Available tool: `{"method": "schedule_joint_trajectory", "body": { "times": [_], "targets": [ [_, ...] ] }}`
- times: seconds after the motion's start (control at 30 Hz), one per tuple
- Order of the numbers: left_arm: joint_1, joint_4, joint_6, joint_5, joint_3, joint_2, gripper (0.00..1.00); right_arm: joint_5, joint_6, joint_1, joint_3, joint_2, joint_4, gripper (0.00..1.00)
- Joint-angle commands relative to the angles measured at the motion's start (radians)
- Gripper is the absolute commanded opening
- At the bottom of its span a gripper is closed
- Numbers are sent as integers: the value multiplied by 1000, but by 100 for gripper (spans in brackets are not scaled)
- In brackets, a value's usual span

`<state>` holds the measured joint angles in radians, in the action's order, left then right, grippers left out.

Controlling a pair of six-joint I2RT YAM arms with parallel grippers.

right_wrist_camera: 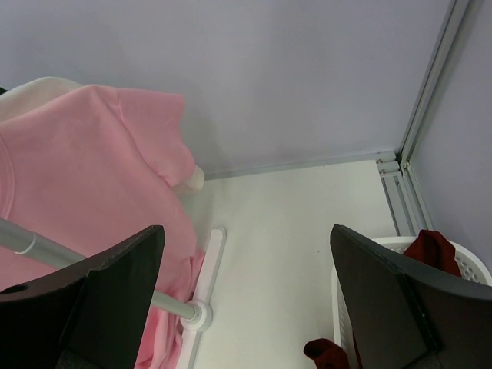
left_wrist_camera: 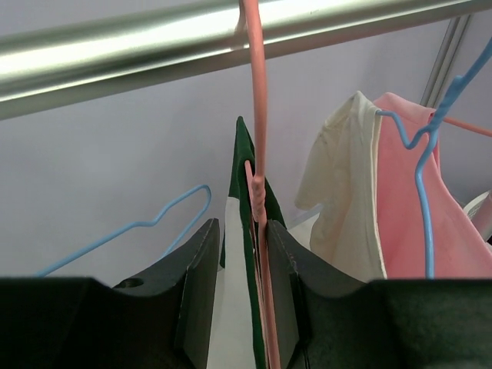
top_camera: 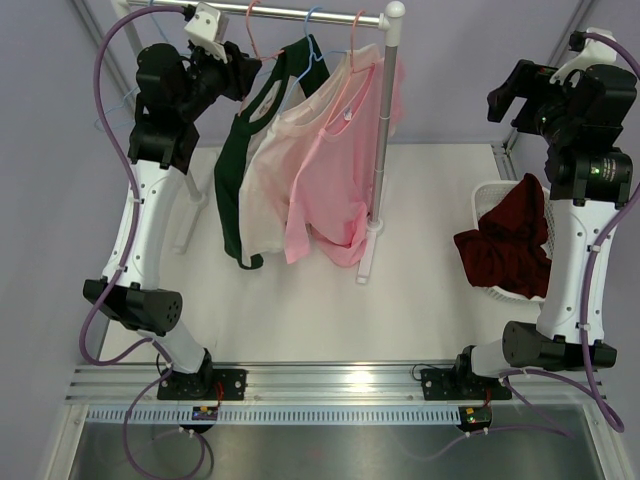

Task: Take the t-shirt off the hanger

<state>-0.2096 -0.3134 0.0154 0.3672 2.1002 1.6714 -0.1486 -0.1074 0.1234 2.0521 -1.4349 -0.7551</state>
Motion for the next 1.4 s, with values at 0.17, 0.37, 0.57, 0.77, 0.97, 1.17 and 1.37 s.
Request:
{"method": "schedule_joint_trajectory", "body": {
  "times": [0.17, 0.37, 0.57, 0.77, 0.97, 1.17, 1.37],
  "targets": [
    [-2, 23, 9, 36, -25, 5, 34, -8, 23, -10, -20, 34, -16, 99],
    [-4, 22, 15, 27, -40, 7, 28, -12, 21, -11, -29, 36, -12, 99],
    [-4, 23, 0, 18, -13, 21, 0, -17, 21, -13, -29, 37, -10, 99],
    [-4, 23, -11, 22, 26, -5, 0, -19, 21, -22, -26, 33, -12, 99],
    [-5, 23, -48, -20, 75, -59, 0, -31, 26, -34, -29, 31, -10, 99],
    [-5, 25, -43, -57, 64, -140, 0, -3, 26, -53, -30, 36, -6, 99],
    [-5, 25, -32, -74, 27, -205, 0, -11, 23, -67, -35, 34, -6, 99]
  ]
}}
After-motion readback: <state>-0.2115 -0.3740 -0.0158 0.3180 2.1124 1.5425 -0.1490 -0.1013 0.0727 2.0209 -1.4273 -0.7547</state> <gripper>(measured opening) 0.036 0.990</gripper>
